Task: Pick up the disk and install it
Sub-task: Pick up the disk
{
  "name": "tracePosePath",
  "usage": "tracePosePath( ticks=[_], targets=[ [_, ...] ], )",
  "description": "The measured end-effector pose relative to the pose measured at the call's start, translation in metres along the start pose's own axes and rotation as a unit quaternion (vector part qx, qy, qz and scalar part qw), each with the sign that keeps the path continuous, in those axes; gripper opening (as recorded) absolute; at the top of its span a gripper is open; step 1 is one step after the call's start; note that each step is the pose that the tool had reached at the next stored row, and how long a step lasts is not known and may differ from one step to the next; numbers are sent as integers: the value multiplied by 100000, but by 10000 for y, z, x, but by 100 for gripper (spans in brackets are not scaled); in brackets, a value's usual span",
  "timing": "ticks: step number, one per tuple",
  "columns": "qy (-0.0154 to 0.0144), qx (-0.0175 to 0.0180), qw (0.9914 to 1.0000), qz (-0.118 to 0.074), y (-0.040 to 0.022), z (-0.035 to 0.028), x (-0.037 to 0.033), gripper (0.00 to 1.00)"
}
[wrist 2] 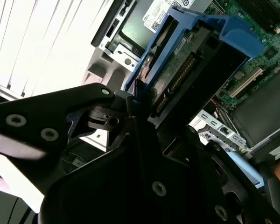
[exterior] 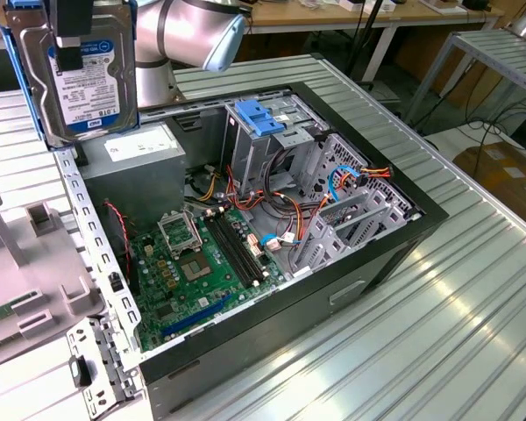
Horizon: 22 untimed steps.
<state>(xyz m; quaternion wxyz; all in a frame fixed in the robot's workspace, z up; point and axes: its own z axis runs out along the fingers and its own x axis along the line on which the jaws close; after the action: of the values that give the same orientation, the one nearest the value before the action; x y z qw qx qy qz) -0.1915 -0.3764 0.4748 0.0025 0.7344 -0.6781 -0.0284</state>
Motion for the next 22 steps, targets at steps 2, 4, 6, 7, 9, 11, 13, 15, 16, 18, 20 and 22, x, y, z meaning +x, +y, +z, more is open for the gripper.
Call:
tracePosePath(
  ticks=[2, 4, 6, 7, 9, 11, 13, 15, 16, 18, 20, 22],
  targets=[
    [1, -14, 100000, 4, -34, -2, 10, 36],
    [2, -29, 100000, 8, -73, -4, 22, 36],
    [-2, -39, 100000, 5, -110, -6, 33, 36],
    [-3, -48, 100000, 7, -132, -7, 40, 36],
    [-1, -61, 100000, 5, -166, -9, 50, 36],
    [-2, -77, 100000, 8, -203, -11, 62, 36],
    [-5, -85, 100000, 10, -238, -13, 72, 36],
    [-8, -99, 100000, 5, -274, -15, 83, 36],
    [-8, -104, 100000, 6, -291, -16, 88, 36],
    [-6, -118, 100000, 7, -327, -18, 98, 36],
    [-10, -126, 100000, 9, -354, -19, 106, 36],
    [-9, -138, 100000, 9, -389, -21, 117, 36]
  ],
)
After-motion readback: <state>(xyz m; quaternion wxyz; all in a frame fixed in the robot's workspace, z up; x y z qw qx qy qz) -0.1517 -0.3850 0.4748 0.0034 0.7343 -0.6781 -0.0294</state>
